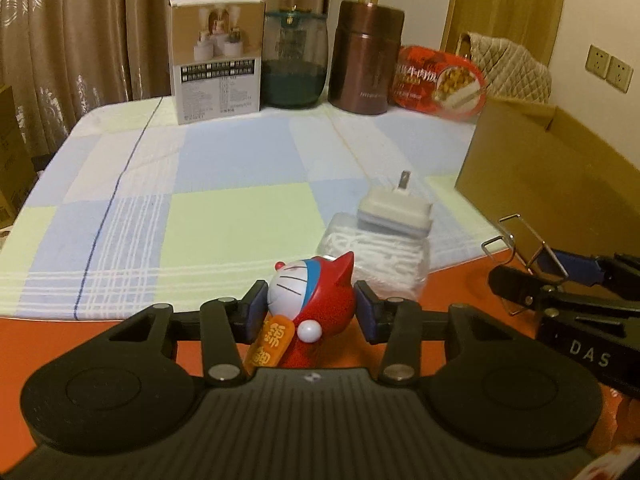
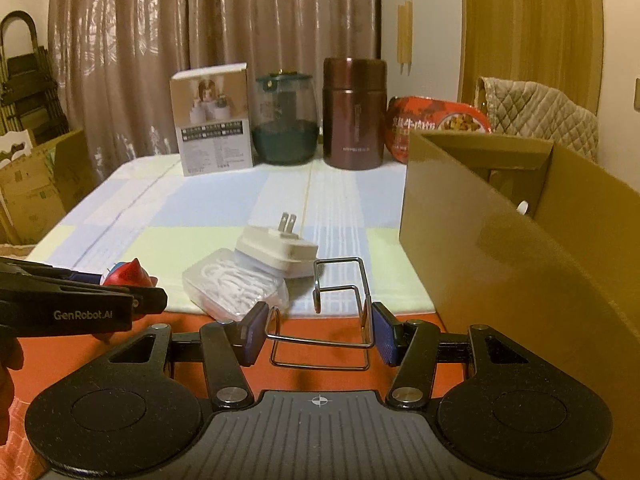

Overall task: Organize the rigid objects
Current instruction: 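Carry the red figure and wire rack up over the cardboard box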

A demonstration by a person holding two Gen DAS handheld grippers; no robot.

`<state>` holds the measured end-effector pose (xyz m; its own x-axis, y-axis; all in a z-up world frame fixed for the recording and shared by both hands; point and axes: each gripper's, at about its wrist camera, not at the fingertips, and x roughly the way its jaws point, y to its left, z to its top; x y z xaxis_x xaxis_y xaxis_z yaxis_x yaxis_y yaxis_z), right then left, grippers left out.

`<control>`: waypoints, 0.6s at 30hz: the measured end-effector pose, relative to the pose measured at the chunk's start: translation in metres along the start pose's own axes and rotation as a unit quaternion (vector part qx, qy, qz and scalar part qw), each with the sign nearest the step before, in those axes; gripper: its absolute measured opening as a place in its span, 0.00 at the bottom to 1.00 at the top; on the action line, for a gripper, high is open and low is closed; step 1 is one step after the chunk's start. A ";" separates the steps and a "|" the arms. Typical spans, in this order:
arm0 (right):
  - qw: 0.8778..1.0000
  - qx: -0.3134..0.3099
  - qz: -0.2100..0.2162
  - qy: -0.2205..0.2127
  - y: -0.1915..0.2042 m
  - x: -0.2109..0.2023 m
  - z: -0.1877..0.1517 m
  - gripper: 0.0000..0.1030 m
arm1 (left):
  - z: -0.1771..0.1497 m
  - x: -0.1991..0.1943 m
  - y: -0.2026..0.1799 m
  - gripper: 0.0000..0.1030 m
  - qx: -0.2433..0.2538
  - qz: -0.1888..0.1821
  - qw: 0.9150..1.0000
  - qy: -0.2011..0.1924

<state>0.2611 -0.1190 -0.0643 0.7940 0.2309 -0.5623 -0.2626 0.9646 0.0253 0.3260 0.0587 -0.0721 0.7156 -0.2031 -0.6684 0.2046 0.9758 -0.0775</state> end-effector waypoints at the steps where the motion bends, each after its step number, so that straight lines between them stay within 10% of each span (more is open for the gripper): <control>1: 1.000 0.000 0.001 -0.002 -0.001 -0.004 0.001 0.50 | 0.001 -0.004 -0.001 0.40 0.000 0.000 1.000 -0.002; 18: 0.998 -0.005 0.022 -0.054 -0.047 -0.108 0.040 0.50 | 0.004 -0.091 -0.077 0.39 0.000 -0.024 0.999 -0.047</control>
<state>0.2094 -0.1847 0.0287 0.8354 0.2862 -0.4693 -0.3040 0.9519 0.0395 0.2476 0.0022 -0.0021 0.7645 -0.2564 -0.5915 0.2403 0.9647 -0.1076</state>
